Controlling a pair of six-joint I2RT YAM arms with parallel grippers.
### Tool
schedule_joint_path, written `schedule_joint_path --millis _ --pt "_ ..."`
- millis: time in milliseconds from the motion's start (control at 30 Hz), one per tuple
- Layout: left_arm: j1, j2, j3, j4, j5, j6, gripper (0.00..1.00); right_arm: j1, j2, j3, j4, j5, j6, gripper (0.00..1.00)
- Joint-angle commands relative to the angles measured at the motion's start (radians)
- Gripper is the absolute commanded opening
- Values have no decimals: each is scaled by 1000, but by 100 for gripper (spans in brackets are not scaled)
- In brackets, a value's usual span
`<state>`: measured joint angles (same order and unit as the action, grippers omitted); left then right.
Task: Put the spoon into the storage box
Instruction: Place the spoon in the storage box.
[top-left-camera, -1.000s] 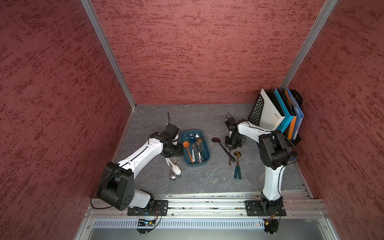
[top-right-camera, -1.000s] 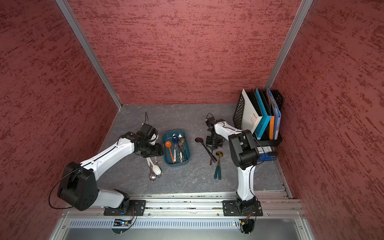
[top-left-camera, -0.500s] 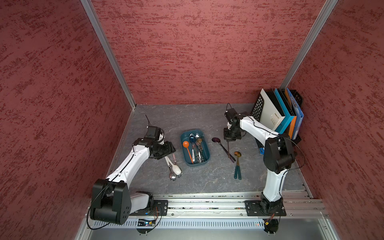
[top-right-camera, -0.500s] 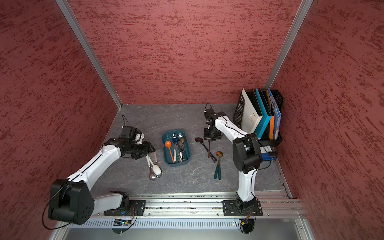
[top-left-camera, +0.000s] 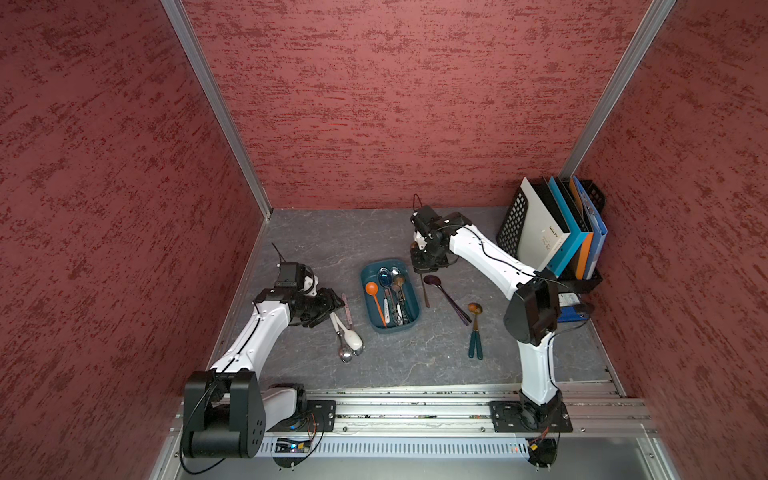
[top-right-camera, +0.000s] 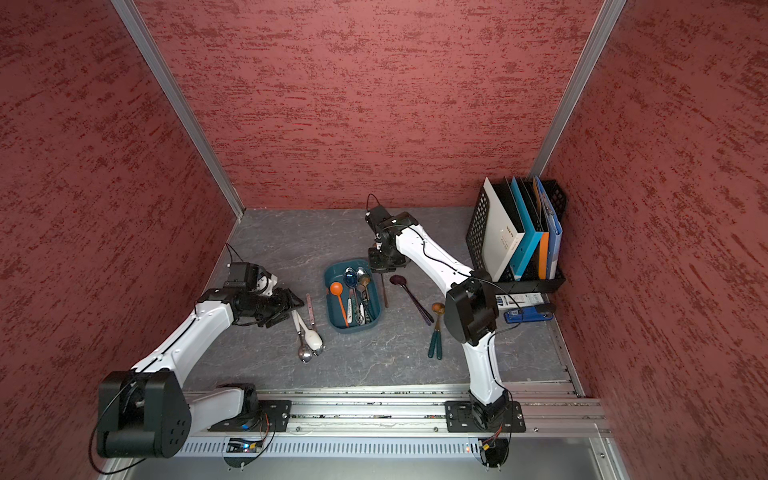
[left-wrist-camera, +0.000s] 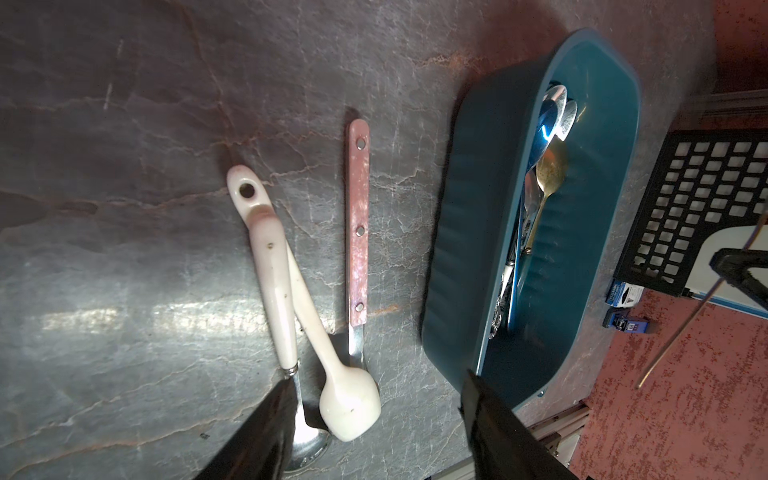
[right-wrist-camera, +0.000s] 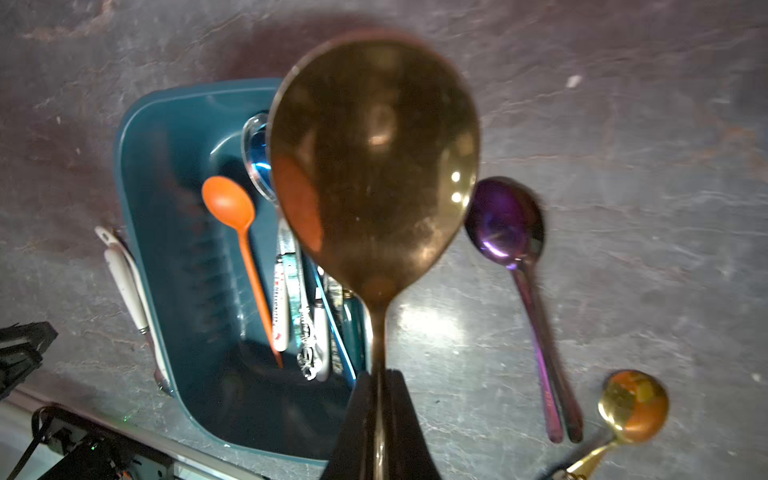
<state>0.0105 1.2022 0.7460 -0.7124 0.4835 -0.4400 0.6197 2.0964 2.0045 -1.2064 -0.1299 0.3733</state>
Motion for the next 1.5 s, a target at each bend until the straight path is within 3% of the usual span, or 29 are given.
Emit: schedule_joint_path --millis 0,800,1467 --pt "8 -28 -8 10 21 9 66 44 56 36 -37 -25 0 2" --pt "-9 -23 -19 7 22 24 67 80 322 268 -111 -23 -43 1" --pt "-52 -30 -12 -21 -22 11 67 59 424 322 -136 -40 -61 2"
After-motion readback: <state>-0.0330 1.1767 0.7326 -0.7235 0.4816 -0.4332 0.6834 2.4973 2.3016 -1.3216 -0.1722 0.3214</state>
